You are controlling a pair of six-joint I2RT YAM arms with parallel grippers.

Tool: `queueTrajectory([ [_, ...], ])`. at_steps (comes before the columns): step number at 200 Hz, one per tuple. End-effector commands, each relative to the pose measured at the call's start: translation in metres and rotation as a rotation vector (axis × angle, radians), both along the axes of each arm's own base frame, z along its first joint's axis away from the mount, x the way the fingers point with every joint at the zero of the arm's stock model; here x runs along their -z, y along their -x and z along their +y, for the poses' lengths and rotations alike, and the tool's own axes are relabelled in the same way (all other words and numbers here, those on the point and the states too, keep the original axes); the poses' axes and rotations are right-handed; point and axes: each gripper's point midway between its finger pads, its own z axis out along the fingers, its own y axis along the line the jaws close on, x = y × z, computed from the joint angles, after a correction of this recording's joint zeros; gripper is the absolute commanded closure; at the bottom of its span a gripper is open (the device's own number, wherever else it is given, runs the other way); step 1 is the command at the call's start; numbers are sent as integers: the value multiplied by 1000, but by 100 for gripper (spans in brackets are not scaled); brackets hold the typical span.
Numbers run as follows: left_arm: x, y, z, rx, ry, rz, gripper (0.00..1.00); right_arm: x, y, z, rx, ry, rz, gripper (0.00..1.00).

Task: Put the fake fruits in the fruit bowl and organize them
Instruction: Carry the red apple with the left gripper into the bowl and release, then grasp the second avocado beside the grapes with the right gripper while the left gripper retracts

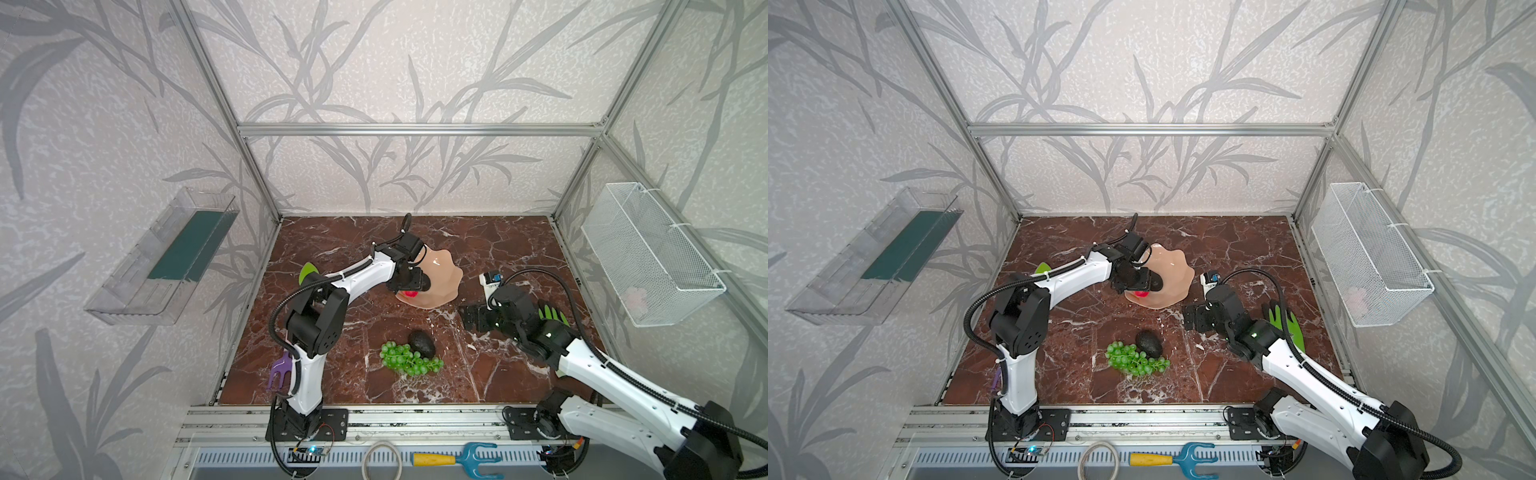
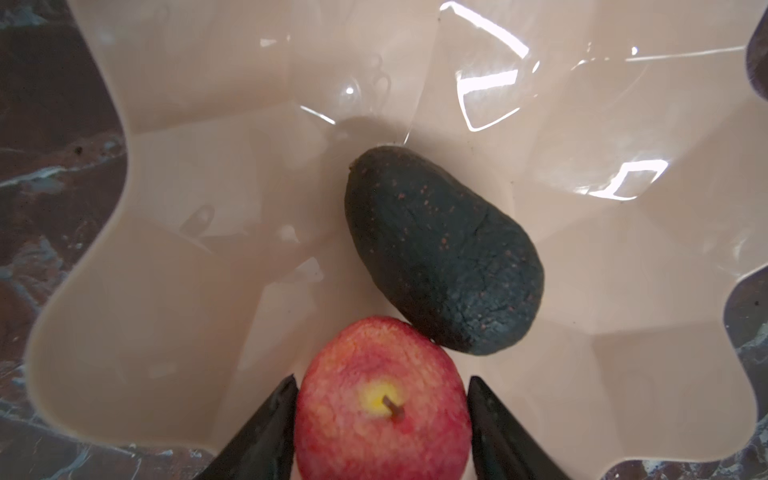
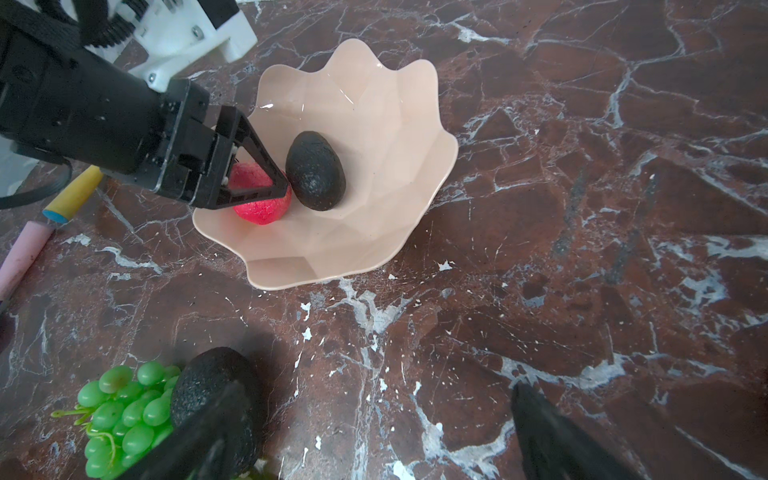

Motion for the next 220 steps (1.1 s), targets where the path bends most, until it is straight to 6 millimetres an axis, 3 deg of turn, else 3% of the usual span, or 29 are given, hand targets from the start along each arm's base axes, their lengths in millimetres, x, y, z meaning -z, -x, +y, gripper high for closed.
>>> queueTrajectory([
  [1, -21, -4, -6, -7, 34, -27, 31, -4, -2, -3, 4, 23, -4, 1],
  [47, -55, -9, 1, -24, 41, -105, 26, -8, -2, 10, -74, 44, 12, 4],
  [68, -86, -10, 18, -67, 34, -182, 24, -6, 3, 26, -137, 54, 29, 6],
  [107, -159, 4, 79, -201, -7, -457, 18, 7, 20, 67, -242, 94, 60, 9],
  [133, -190, 34, 128, -269, -21, -623, 10, 21, 29, 93, -297, 129, 85, 11],
  [179, -209, 98, 209, -429, -43, -839, 2, 47, 42, 131, -375, 157, 149, 15],
  [220, -204, 134, 244, -513, -38, -883, 1, 70, 45, 147, -390, 187, 206, 16],
])
